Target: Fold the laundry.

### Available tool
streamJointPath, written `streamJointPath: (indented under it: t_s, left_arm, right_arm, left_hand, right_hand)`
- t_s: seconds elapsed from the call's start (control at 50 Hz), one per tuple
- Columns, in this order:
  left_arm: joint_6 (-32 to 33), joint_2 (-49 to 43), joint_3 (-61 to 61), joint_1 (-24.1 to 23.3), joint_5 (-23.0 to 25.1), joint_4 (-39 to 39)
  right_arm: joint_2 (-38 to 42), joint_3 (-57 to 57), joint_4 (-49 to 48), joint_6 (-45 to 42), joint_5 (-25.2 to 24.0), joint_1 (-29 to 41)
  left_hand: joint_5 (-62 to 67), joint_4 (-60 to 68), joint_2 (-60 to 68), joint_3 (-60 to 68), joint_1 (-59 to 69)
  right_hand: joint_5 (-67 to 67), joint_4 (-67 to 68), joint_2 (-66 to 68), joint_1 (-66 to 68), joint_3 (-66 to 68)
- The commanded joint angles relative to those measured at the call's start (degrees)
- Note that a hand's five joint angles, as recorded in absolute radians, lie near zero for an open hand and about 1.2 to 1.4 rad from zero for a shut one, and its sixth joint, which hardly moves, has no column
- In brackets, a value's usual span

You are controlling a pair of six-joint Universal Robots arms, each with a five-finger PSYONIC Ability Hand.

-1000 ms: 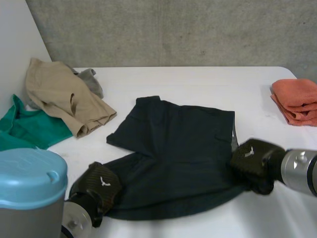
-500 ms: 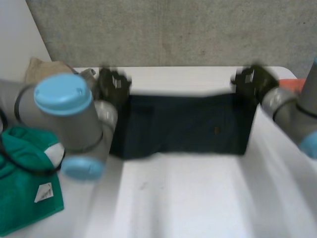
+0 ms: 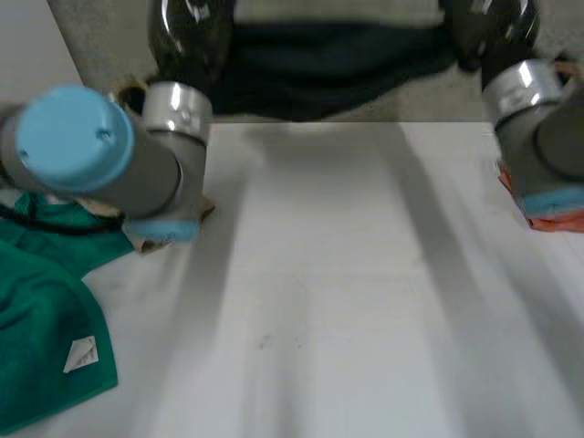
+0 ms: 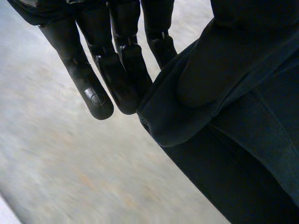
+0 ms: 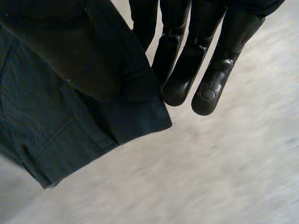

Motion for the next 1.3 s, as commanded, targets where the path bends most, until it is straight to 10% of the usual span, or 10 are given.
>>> streamJointPath:
  t_s: [0.02, 0.28, 0.72, 0.86, 1.02, 1.3]
  left_arm:
    - [0.05, -3.51, -10.76, -1.75, -0.42, -1.46]
    - [-0.21, -0.82, -19.37, -3.68, -10.70, -23.67]
    - [-3.98, 19.77, -41.27, -16.15, -10.62, -55.51]
    - [-5.75, 19.51, -36.70, -13.80, -10.70, -53.07]
    - [-5.04, 20.30, -32.31, -10.80, -10.53, -48.85]
    - [-5.13, 17.58, -29.75, -5.97, -8.95, -44.18]
  right_arm:
    - [5.89, 9.48, 3.61, -0.88, -0.32, 0.05]
    - [2.65, 18.62, 20.83, -3.69, 0.20, 0.05]
    - [-20.91, 38.75, 64.26, -21.97, -0.59, -0.75]
    - [-20.91, 38.93, 61.46, -21.80, -2.43, -0.83]
    - [-20.74, 38.76, 58.02, -20.04, -3.31, -0.57]
    - [-20.65, 36.82, 53.36, -15.38, -4.54, -0.66]
  left_hand:
    - [12.72, 11.06, 11.41, 11.49, 17.36]
    - [12.72, 11.06, 11.41, 11.49, 17.36]
    - [12.72, 11.06, 11.41, 11.49, 17.36]
    - [12.57, 10.92, 11.27, 11.34, 17.21]
    - [-47.27, -48.92, -48.58, -48.50, -42.63]
    - [-40.42, -42.07, -41.72, -41.65, -35.78]
  right_hand:
    - [13.08, 11.91, 12.68, 23.75, 11.57]
    - [13.08, 11.91, 12.68, 23.75, 11.57]
    - [13.08, 11.91, 12.68, 23.75, 11.57]
    - [13.08, 11.91, 12.68, 23.75, 11.57]
    - [13.08, 11.91, 12.68, 23.75, 11.57]
    - [13.08, 11.91, 12.68, 23.75, 11.57]
